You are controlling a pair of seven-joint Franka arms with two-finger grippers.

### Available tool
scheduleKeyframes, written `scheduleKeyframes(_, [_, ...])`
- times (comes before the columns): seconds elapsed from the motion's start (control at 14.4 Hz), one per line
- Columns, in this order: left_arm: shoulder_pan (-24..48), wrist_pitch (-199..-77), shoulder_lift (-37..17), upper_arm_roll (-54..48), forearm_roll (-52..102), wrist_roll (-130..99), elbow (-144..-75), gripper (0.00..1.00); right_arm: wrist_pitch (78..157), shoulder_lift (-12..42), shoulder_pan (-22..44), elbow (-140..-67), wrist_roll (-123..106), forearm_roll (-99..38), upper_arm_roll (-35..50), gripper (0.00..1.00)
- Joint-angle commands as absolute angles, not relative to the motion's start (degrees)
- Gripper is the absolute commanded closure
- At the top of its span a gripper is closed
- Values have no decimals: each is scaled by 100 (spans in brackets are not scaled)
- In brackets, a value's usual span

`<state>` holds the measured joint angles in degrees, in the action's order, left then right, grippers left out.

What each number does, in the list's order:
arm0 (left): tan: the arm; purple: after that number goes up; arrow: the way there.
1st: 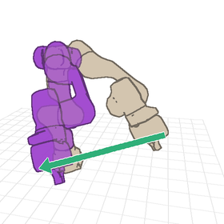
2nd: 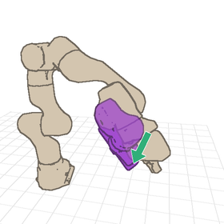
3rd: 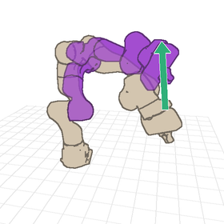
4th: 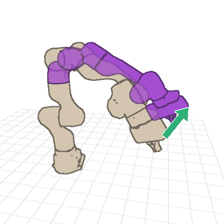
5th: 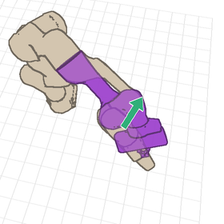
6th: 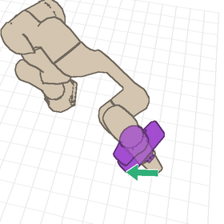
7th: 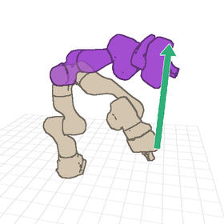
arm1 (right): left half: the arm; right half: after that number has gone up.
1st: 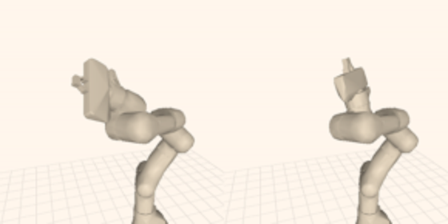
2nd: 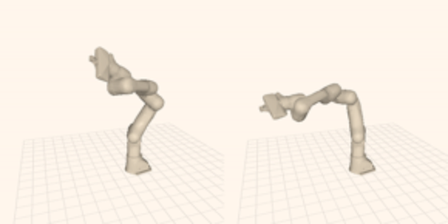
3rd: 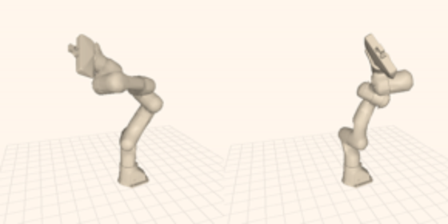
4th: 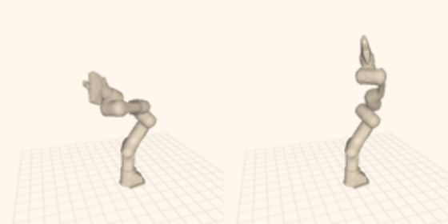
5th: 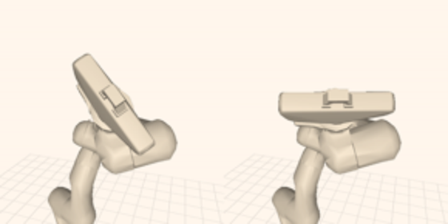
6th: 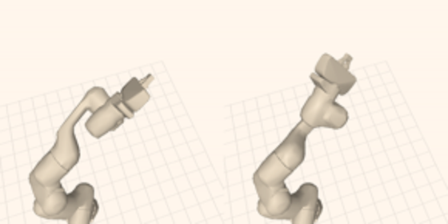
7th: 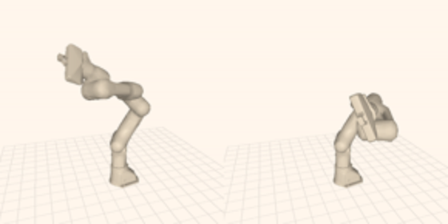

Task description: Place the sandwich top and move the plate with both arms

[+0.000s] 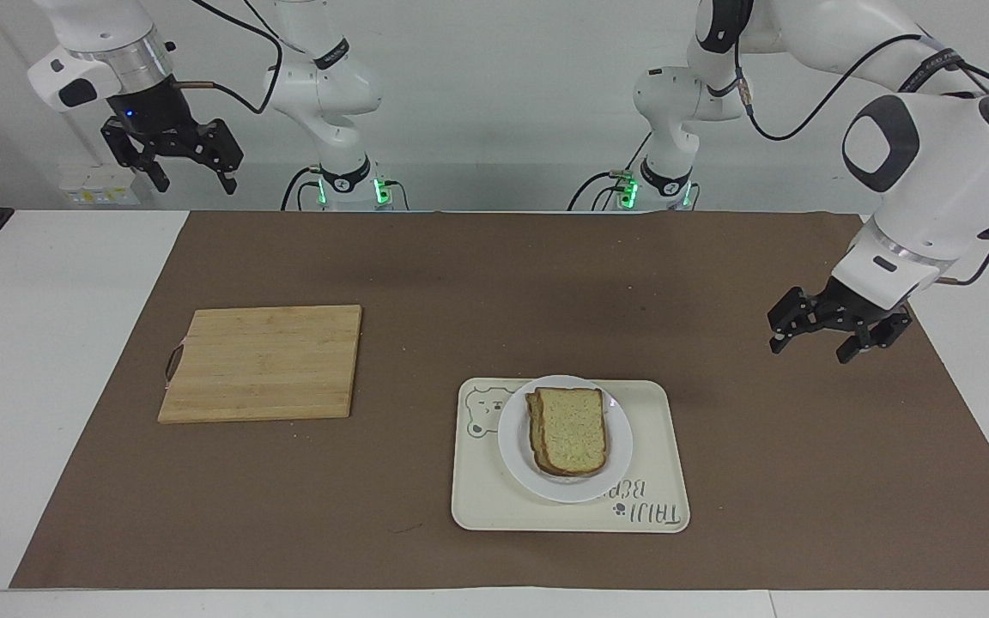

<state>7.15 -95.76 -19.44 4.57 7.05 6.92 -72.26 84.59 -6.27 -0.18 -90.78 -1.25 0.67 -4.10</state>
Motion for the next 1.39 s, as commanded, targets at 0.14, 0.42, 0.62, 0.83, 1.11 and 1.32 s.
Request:
scheduleKeyframes(0.14, [615, -9246, -1241, 492, 326, 510, -7865, 0, 8534, -694, -26, -9149, -202, 114, -387, 0])
scheduleKeyframes(0.42, [641, -9237, -503, 492, 273, 378, -8629, 0, 8534, -694, -26, -9149, -202, 114, -387, 0])
scheduleKeyframes(0.62, [712, -9211, -168, 483, 9, 378, -8903, 0, 8534, -694, -26, -9149, -202, 114, -387, 0])
scheduleKeyframes(0.83, [703, -9167, -1, 483, 0, 404, -9026, 0, 8534, -694, -26, -9149, -202, 114, -387, 0])
scheduleKeyframes(1.11, [712, -9131, 141, 431, -141, 404, -9105, 0, 8534, -694, -26, -9149, -202, 114, -387, 0])
scheduleKeyframes(1.32, [703, -9149, 149, 422, -123, 457, -9114, 0, 8534, -694, -26, -9149, -202, 114, -387, 0])
